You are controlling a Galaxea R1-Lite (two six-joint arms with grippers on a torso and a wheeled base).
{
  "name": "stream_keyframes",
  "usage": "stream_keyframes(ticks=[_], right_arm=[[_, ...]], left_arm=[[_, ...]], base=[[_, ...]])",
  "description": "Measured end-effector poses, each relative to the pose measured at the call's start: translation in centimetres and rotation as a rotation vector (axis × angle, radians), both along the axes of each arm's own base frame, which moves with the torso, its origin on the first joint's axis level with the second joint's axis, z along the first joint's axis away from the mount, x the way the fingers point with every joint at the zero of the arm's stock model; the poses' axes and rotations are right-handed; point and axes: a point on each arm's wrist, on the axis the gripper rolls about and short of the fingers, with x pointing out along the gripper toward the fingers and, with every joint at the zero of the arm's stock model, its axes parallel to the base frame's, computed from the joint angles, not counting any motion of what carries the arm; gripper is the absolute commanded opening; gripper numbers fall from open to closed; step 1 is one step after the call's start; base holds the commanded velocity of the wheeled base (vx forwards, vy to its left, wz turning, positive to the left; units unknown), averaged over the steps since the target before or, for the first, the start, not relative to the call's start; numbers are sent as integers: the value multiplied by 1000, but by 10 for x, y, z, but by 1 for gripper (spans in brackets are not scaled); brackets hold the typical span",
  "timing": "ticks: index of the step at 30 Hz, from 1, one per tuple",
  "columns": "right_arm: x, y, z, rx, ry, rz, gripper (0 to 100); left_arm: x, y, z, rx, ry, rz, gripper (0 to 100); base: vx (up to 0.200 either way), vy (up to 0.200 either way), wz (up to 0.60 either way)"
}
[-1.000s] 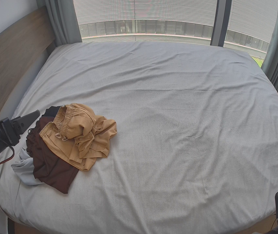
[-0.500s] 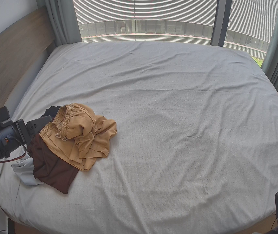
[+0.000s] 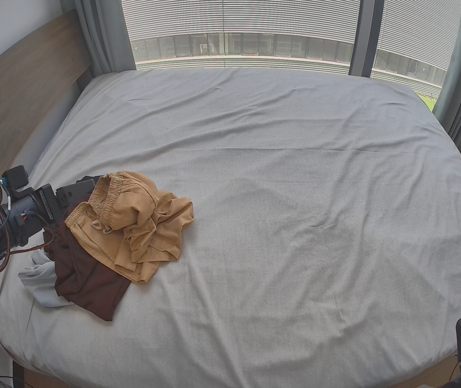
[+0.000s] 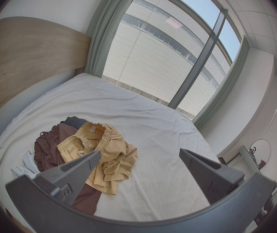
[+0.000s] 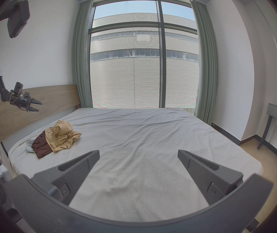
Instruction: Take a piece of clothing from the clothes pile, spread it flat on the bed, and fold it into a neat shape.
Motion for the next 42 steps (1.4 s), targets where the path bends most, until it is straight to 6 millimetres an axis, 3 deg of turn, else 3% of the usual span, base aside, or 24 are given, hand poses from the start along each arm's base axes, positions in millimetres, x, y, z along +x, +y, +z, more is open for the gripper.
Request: stream_keyframes(ticks=[42], right_arm=[[0, 0, 0, 0, 0, 0, 100]], left_arm=[[93, 14, -48, -2, 57, 24, 100]], base=[[0, 0, 0]])
